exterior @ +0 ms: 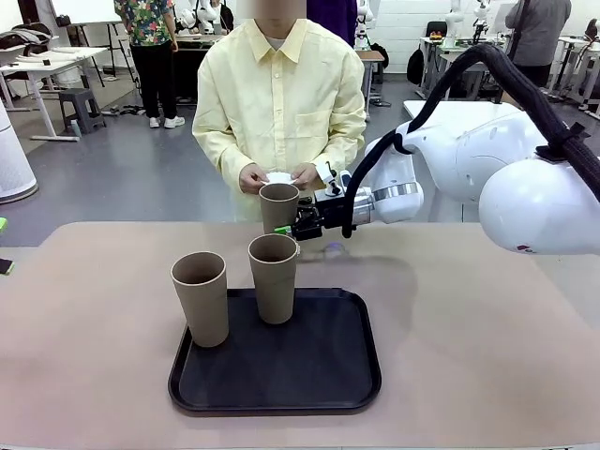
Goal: Place coasters on the table and set cups on them.
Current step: Pick up one Reusable plastic cup and place it on a coaster set by the human.
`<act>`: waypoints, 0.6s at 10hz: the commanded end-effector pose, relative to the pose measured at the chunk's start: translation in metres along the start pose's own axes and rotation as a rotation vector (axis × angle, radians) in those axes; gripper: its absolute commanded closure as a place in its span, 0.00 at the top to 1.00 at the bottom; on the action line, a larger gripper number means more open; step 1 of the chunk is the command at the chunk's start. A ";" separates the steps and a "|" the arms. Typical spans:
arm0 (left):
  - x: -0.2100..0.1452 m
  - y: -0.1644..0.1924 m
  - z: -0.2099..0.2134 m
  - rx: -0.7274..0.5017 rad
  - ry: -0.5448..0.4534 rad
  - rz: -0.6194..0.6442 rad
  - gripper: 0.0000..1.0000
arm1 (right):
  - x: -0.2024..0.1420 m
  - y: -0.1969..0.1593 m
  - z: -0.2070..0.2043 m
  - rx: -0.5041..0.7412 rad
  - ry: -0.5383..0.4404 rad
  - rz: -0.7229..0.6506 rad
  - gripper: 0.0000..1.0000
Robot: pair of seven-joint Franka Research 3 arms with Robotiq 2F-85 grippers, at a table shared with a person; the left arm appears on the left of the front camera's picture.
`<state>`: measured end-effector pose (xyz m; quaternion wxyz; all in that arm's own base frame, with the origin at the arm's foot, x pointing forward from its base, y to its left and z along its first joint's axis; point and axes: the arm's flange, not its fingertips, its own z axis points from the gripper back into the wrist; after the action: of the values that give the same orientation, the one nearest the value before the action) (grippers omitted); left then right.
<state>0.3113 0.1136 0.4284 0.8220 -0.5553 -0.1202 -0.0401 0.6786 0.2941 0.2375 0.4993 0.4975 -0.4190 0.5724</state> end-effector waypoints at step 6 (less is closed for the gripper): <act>0.000 0.000 0.001 -0.007 0.000 -0.015 1.00 | -0.001 -0.010 0.000 0.032 0.007 -0.009 1.00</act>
<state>0.3113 0.1136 0.4284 0.8220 -0.5553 -0.1202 -0.0401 0.6798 0.2945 0.2359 0.4964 0.5002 -0.4175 0.5737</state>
